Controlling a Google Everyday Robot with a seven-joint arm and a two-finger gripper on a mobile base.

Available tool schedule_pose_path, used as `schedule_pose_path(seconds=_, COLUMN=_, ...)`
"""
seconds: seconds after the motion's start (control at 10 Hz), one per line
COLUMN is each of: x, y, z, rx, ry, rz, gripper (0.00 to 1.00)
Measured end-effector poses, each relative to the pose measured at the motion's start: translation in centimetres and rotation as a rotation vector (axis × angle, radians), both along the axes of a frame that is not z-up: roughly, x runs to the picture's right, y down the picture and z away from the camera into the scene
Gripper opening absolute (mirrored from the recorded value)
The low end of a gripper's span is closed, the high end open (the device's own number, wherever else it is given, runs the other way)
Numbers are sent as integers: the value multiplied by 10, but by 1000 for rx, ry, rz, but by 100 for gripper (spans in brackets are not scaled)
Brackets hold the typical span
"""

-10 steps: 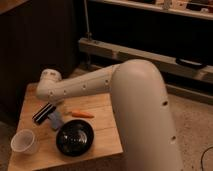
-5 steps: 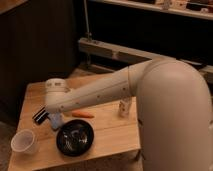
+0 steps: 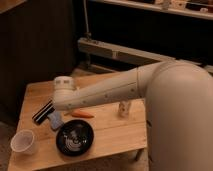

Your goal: Place the eraser on the white sponge

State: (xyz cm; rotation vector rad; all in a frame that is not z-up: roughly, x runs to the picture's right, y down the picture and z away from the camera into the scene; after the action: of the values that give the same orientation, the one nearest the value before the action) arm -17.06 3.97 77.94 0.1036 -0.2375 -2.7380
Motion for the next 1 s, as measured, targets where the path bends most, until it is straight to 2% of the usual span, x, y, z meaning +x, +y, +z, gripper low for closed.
schedule_pose_path(seconds=0.1, x=5, y=-11, z=7, rx=-18, ry=26, rz=144, gripper=80)
schedule_pose_path(seconds=0.3, x=14, y=-27, z=18, rx=-49, ry=87, rz=330, gripper=80)
schedule_pose_path(seconds=0.5, x=24, y=-48, z=36, rx=-117, ry=167, rz=582, gripper=80)
schedule_pose_path(seconds=0.7, x=31, y=-59, z=48, rx=-170, ry=214, rz=717, gripper=80)
schedule_pose_path(seconds=0.8, x=31, y=-62, z=52, rx=-185, ry=226, rz=753, gripper=80)
schedule_pose_path(seconds=1.0, x=32, y=-62, z=52, rx=-186, ry=228, rz=757, gripper=80)
